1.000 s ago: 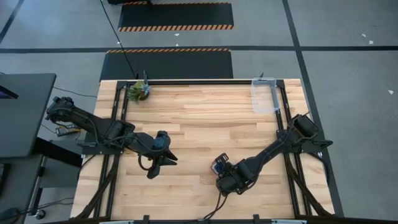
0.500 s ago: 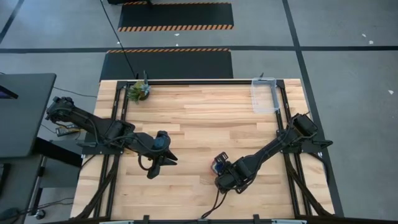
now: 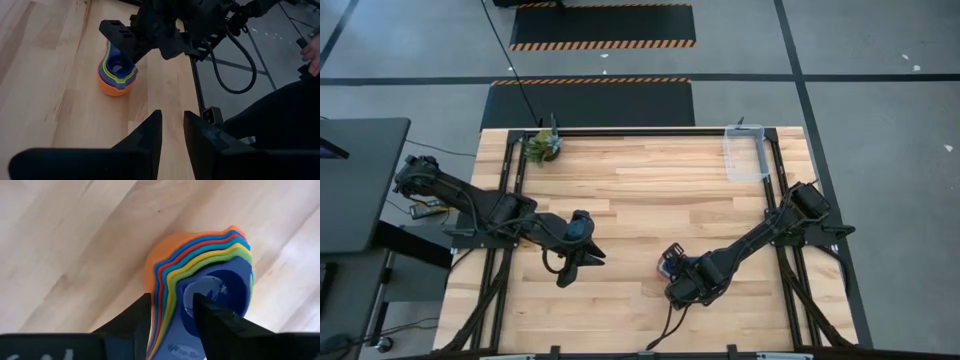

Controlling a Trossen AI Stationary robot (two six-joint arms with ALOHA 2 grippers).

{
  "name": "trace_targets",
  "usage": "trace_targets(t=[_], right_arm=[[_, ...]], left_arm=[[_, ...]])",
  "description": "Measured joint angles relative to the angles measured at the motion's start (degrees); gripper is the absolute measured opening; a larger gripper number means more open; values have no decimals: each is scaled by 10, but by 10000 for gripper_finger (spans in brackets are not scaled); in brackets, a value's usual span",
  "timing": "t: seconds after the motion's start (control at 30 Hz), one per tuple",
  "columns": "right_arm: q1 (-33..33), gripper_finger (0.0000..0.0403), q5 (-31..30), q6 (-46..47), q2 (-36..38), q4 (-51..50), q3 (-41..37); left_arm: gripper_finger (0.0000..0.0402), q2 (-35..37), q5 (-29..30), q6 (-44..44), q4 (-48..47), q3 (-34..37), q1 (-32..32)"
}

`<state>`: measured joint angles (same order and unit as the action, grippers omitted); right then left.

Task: Nest measuring cups in basket
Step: Put the stacked measuring cups into the bin

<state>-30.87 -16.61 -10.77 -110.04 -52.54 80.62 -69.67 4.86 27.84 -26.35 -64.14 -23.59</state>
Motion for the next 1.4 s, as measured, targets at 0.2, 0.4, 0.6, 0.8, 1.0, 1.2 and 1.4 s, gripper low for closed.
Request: trace_targets(t=[0.2,0.4,0.6,0.8,1.0,1.2,1.4], right_arm=[[-4,152,17,1,-1,-53,26],[-16,152,16,12,-1,-86,49],[-28,153,18,58,-1,-110,61],[-31,152,50,123,0,-112,64],[-38,152,63,117,0,-125,64],[-55,152,51,130,0,-136,63],[-80,152,14,143,0,-149,63]], left_arm=[[87,0,0,0,0,0,0],[87,0,0,-16,0,0,0],[87,0,0,-12,0,0,0],[87,0,0,-15,0,0,0],[87,0,0,-15,0,0,0],[87,0,0,-15,0,0,0],[87,0,0,-15,0,0,0]])
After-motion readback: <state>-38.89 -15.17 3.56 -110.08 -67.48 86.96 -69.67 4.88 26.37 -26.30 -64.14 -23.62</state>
